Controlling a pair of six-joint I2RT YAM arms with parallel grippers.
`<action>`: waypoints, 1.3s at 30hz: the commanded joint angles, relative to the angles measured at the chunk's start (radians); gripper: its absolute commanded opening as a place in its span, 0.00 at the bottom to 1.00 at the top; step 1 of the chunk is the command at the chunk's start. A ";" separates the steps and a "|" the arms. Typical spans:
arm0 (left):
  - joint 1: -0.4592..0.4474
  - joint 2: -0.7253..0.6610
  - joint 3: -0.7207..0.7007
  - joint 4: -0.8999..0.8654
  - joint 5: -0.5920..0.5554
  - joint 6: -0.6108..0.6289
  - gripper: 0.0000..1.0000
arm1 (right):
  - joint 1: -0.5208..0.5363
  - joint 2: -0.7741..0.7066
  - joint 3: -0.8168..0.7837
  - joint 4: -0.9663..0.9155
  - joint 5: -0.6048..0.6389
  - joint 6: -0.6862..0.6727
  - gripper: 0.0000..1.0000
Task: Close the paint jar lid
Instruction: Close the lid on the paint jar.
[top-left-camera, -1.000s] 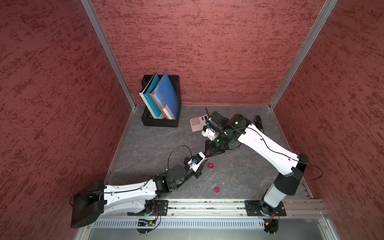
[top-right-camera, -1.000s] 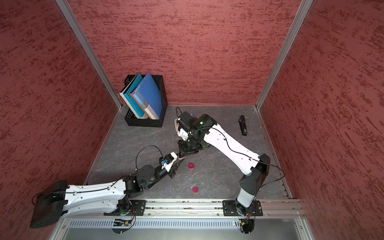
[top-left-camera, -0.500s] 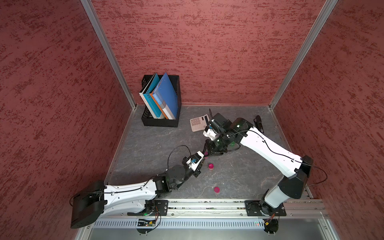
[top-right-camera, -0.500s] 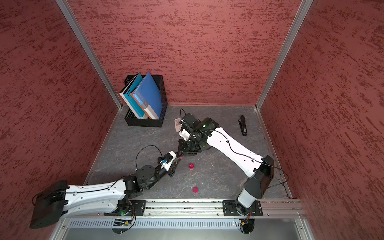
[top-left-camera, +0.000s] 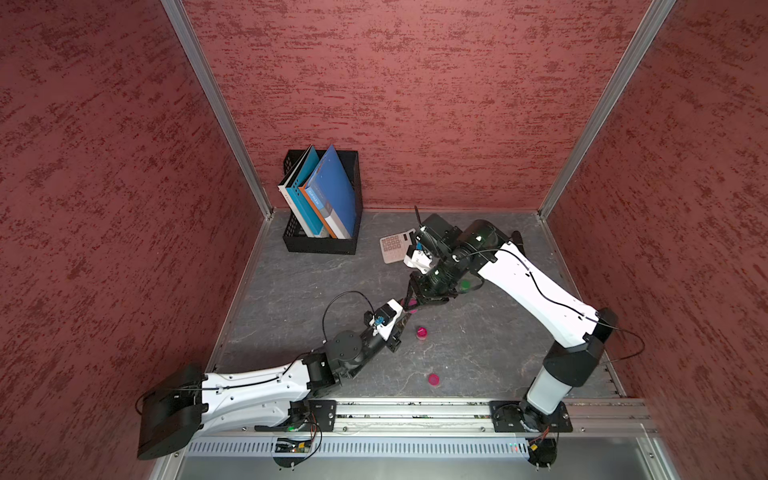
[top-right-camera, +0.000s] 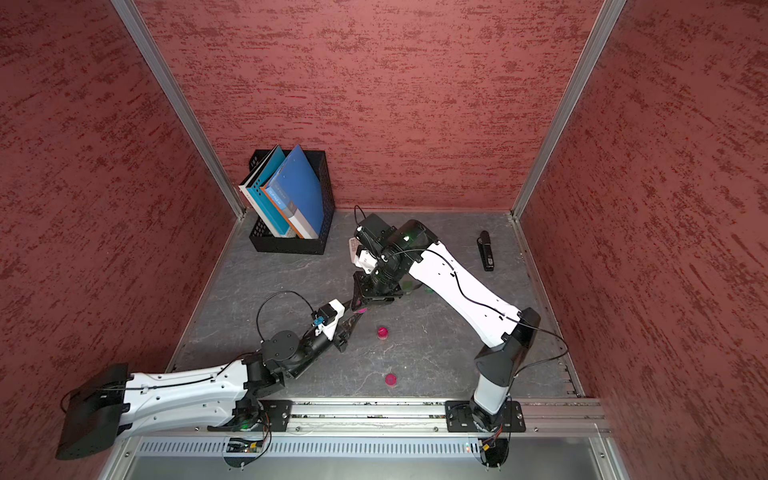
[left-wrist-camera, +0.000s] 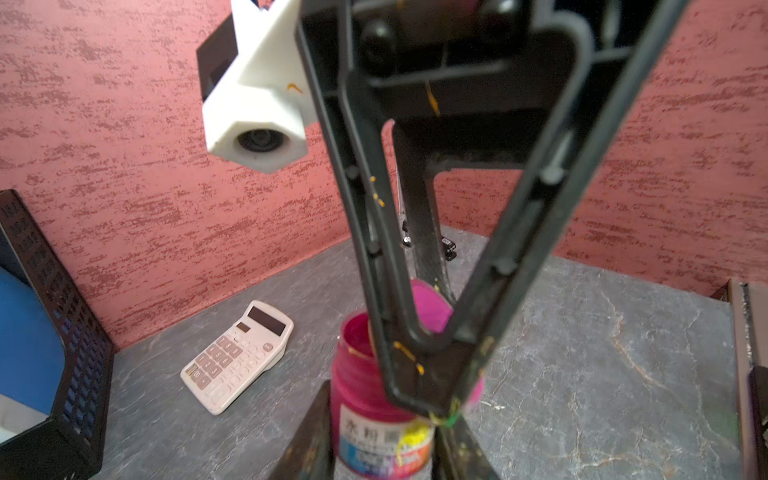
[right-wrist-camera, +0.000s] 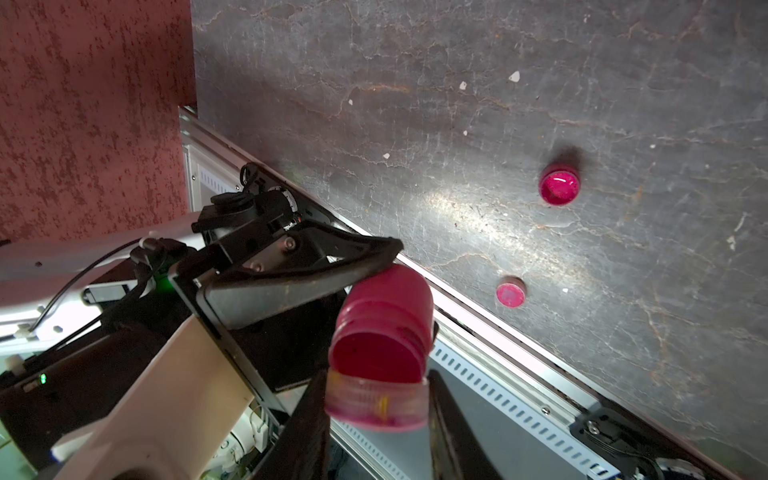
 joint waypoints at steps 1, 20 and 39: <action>-0.011 -0.038 -0.022 0.076 0.069 0.002 0.17 | 0.005 0.053 0.102 -0.176 0.035 -0.091 0.33; -0.014 -0.004 -0.005 0.024 0.148 0.041 0.17 | -0.002 0.090 0.108 -0.256 0.074 -0.153 0.33; -0.059 0.066 0.055 0.006 0.139 0.064 0.18 | -0.002 0.111 0.095 -0.253 0.095 -0.162 0.32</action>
